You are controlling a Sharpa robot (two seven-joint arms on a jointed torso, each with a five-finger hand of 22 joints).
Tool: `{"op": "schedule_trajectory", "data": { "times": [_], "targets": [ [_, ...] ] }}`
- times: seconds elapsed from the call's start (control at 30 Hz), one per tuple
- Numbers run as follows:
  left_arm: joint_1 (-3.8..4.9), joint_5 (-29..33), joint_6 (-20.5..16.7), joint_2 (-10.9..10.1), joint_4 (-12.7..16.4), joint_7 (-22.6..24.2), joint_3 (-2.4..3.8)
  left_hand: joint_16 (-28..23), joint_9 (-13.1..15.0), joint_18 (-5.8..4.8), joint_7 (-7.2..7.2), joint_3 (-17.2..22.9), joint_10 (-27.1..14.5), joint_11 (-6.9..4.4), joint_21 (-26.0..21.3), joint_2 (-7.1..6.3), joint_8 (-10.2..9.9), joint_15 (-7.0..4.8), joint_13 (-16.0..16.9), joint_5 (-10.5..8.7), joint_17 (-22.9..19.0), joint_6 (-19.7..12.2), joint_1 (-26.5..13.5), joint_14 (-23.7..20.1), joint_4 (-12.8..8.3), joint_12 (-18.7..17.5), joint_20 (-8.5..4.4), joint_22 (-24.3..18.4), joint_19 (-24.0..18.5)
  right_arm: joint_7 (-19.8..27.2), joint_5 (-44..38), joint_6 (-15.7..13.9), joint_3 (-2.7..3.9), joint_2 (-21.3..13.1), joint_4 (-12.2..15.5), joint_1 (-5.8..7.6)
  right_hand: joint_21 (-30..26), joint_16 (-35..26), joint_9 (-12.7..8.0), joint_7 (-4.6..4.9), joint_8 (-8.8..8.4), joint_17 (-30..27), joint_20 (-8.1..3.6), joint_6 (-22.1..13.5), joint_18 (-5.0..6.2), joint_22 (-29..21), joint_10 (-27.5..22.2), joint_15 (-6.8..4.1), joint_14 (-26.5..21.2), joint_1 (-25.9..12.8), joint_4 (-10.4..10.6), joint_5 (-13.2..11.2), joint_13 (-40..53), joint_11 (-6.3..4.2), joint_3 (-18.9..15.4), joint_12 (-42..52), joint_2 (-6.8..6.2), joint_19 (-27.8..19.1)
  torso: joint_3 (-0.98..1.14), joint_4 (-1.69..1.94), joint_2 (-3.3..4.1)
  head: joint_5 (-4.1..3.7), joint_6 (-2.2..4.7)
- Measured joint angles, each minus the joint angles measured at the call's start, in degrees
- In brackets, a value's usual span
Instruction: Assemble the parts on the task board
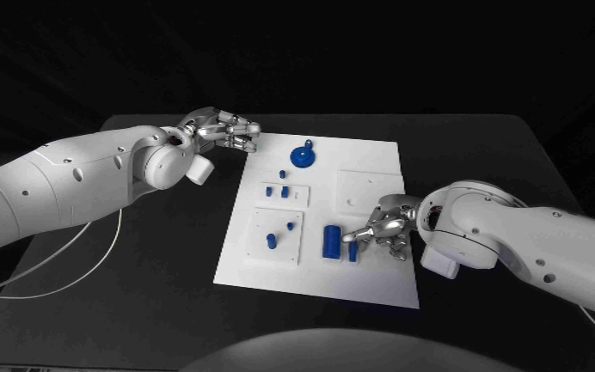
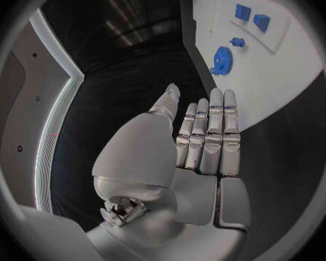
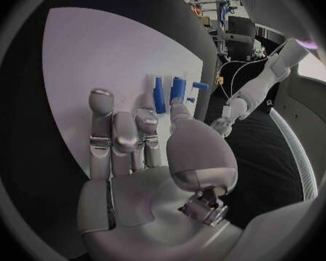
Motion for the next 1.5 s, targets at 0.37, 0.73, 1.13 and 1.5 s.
{"op": "schedule_trajectory", "data": {
  "times": [0.37,0.73,1.13,1.5],
  "targets": [
    [0.0,0.0,0.0,-0.1,0.0,0.0,-0.01,0.0,0.0,0.0,0.0,0.0,0.0,0.0,0.0,0.0,0.0,0.0,0.0,0.0,0.0,0.0,0.0,0.0,0.0,0.0,0.0,-0.1,0.0,0.8,-0.3,0.2,-0.13,-1.4,0.6,-0.16,-1.2,-1.2,0.7,-0.49,0.0,-1.0,0.0,-0.7,0.0,-0.8,-0.4,0.0,0.0,1.0,-0.7,1.6,0.0,0.43,-3.0,0.0,0.96,0.0,-0.01,0.03,-0.01,-0.16,0.36],
    [0.0,0.0,0.0,-0.1,0.1,0.0,-0.01,0.0,0.0,0.0,0.0,0.0,0.0,0.0,0.0,0.0,0.0,0.0,0.0,0.0,0.0,0.0,0.0,0.0,0.0,0.0,0.0,-0.2,0.0,8.5,-1.5,-1.2,0.02,-5.2,0.7,-0.39,-1.4,-1.7,1.0,0.63,0.19,-1.5,0.42,-6.4,-0.01,-1.2,-0.9,0.0,0.0,5.8,-3.3,5.8,1.1,0.92,-3.9,2.1,0.28,0.0,0.05,-0.04,-0.02,-0.36,0.88],
    [0.0,0.0,0.0,-0.1,0.1,0.1,-0.02,0.0,0.0,0.0,0.0,0.0,0.0,0.0,0.0,0.0,0.0,0.0,0.0,0.0,0.0,0.0,0.0,0.0,0.0,0.0,0.0,-0.2,0.0,23.6,-8.6,-4.8,0.22,-8.0,2.3,-0.5,0.9,-1.1,-1.1,2.27,-0.5,-0.9,0.42,-8.0,0.0,-0.4,-0.3,0.0,0.0,10.8,-11.4,8.7,4.1,1.51,9.4,6.7,-0.13,0.0,0.04,-0.02,-0.02,-0.73,0.97],
    [0.0,-0.1,-0.1,-0.3,0.2,0.8,-0.02,0.0,0.0,0.0,0.0,0.0,0.0,0.0,0.2,0.22,0.0,0.0,0.0,0.0,0.0,0.0,0.2,0.0,0.0,0.0,0.0,-0.2,0.0,34.4,-19.2,-8.5,0.25,-8.5,2.9,-1.86,2.8,-0.7,-3.2,2.26,-0.5,-1.0,0.42,-4.5,-0.01,1.4,0.3,0.0,0.0,7.9,-17.7,7.9,5.3,1.32,30.1,7.8,-2.92,0.0,-0.01,0.03,-0.02,-1.18,0.75]
  ]
}}
